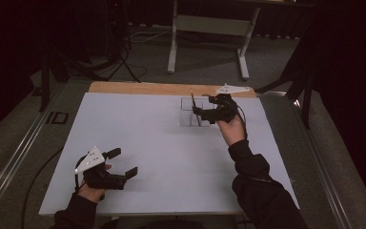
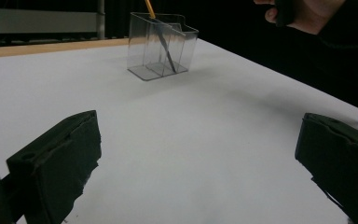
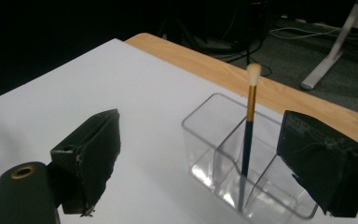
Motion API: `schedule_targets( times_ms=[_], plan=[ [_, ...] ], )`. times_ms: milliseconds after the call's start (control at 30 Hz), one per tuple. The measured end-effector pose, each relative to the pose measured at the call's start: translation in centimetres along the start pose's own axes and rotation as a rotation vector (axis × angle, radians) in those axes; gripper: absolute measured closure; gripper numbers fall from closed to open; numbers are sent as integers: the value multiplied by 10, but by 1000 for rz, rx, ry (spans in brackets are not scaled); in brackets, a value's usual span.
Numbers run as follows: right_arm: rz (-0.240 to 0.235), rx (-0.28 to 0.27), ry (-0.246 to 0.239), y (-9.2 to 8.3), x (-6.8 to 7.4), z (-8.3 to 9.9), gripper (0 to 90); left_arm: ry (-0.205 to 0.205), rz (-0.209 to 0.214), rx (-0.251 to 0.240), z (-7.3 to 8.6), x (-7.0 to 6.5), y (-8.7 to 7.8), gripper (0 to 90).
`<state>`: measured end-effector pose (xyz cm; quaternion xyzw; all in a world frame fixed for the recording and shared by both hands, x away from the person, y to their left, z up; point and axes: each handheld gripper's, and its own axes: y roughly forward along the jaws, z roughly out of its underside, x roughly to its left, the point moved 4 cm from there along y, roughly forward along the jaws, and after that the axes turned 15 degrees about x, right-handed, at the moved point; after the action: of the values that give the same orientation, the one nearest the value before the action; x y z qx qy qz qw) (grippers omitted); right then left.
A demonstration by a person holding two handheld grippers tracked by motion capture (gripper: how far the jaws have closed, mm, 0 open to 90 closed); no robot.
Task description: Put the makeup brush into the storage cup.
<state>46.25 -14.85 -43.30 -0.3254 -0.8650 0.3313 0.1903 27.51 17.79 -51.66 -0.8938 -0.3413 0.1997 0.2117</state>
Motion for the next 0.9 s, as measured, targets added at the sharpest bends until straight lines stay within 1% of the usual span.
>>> schedule_targets(
  times_ms=[200,267,400,533,633,767,900],
  plan=[
    [-11,5,-12,-8,7,12,133,1,4,-1,-1,0,1,5],
    [-28,-1,-12,-11,10,16,134,3,5,-2,-1,0,1,5],
    [-32,-6,-17,-16,15,24,135,3,6,-3,-1,0,0,5],
    [-36,-10,-11,-20,16,32,135,6,5,-4,-2,-1,0,5],
    [-48,-12,-5,-23,16,38,136,6,9,-6,-2,-1,0,5],
    [-56,-2,-3,-25,18,47,136,4,9,-7,-2,0,0,5],
    [-70,-11,-2,-27,19,56,136,5,9,-6,-2,0,0,5]
  ],
)
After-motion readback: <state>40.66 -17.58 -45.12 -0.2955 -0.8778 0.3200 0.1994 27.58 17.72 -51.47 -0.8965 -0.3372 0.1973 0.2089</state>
